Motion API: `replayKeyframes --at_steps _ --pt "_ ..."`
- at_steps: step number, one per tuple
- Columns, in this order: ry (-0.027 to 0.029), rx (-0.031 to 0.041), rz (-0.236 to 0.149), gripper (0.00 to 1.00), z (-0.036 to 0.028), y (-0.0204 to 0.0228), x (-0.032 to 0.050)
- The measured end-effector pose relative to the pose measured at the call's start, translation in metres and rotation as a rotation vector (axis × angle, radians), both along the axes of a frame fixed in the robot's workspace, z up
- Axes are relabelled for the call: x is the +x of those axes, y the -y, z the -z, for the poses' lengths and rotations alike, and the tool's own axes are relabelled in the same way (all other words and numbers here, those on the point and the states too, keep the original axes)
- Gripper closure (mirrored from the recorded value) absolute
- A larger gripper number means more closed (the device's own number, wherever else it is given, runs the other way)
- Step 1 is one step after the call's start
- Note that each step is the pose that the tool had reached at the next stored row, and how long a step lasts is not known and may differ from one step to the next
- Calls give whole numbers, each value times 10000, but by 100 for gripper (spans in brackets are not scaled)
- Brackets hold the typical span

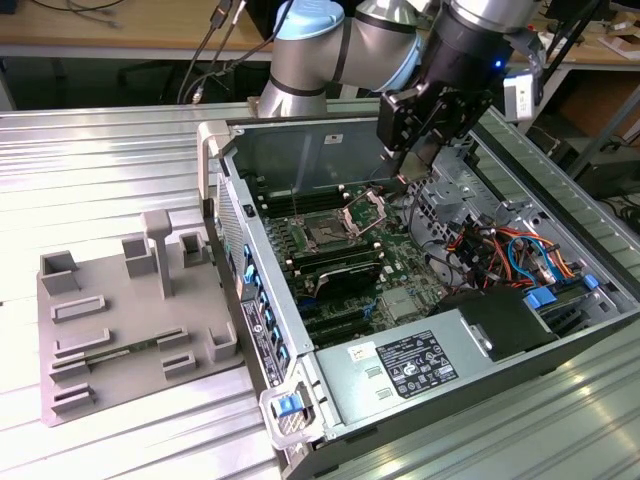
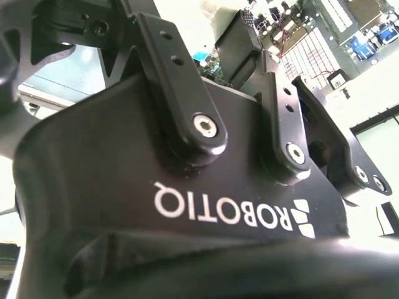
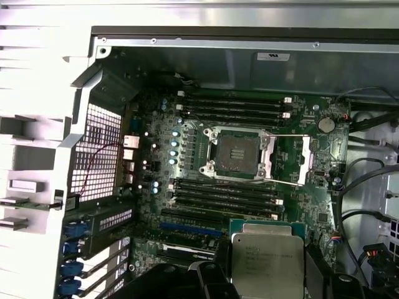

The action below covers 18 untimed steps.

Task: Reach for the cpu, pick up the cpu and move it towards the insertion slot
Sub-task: 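Pick up the cpu and move it towards the insertion slot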

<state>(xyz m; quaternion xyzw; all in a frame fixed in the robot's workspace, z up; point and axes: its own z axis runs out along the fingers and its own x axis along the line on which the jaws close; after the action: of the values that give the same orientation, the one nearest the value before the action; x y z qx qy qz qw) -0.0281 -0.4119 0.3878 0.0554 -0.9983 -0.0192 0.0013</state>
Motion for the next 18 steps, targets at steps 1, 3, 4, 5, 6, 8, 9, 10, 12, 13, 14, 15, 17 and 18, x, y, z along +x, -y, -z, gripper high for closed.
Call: replayKeyframes --at_steps 1,3,4,5,6,8,9,10,12,13,14,15,17,18 --pt "0 0 -1 45 1 0 5" --pt "0 -1 -1 45 3 0 13" --pt "0 -1 0 45 4 0 17" --pt "0 -1 0 45 5 0 21" --pt "0 -1 0 45 6 0 25" --pt "0 0 -1 45 9 0 34" --pt "0 0 -1 45 10 0 39" --pt "0 -1 -1 45 11 0 46" --pt "0 0 -1 45 13 0 54" --pt "0 -1 0 45 15 0 58" --pt "0 0 -1 45 16 0 62" --pt "0 -1 0 45 17 0 68" --pt "0 -1 0 45 21 0 81" --pt "0 -2 0 45 22 0 85"
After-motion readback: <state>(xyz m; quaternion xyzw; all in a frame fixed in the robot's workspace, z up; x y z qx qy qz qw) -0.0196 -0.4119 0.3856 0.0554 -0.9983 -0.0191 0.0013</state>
